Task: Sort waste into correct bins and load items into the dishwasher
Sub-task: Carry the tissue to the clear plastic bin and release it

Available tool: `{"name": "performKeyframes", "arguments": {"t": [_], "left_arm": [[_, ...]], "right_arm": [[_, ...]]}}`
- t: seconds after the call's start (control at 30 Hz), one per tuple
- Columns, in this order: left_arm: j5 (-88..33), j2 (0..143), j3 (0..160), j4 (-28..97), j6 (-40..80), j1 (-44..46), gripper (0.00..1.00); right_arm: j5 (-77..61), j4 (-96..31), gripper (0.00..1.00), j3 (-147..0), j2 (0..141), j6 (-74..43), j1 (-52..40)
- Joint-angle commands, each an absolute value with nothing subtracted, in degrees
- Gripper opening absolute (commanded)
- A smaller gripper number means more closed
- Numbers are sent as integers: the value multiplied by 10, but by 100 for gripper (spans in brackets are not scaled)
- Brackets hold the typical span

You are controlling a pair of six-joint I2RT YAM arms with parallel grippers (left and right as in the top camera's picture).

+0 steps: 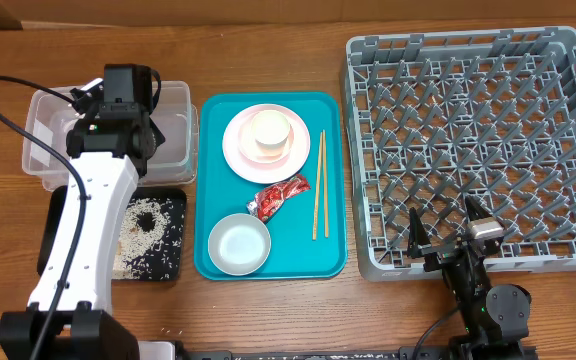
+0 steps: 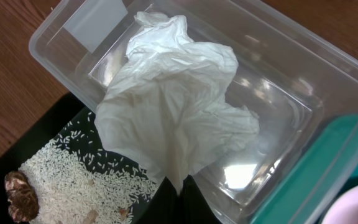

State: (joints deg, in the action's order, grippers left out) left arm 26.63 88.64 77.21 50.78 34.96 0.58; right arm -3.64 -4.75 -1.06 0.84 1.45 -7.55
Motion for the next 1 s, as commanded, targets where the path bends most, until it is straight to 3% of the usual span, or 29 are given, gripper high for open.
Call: {"name": "performKeyframes", "arguments": {"t": [0.0,0.77,0.83,0.87,0.97], "left_arm": [[272,926,766,497,364,-8,4],[274,1001,766,427,364,-56,11],[274,1001,766,424,364,-56,24],[274,1001,766,421,363,-56,40],[274,1001,767,415,355,-56,67]], "right_arm": [[-37,-45,100,-4,2,13,-78],[-37,-45,100,-4,2,13,-78],[-37,-45,100,-4,2,13,-78],[-37,-45,100,-4,2,13,-78],[-37,-45,100,-4,2,13,-78]]}}
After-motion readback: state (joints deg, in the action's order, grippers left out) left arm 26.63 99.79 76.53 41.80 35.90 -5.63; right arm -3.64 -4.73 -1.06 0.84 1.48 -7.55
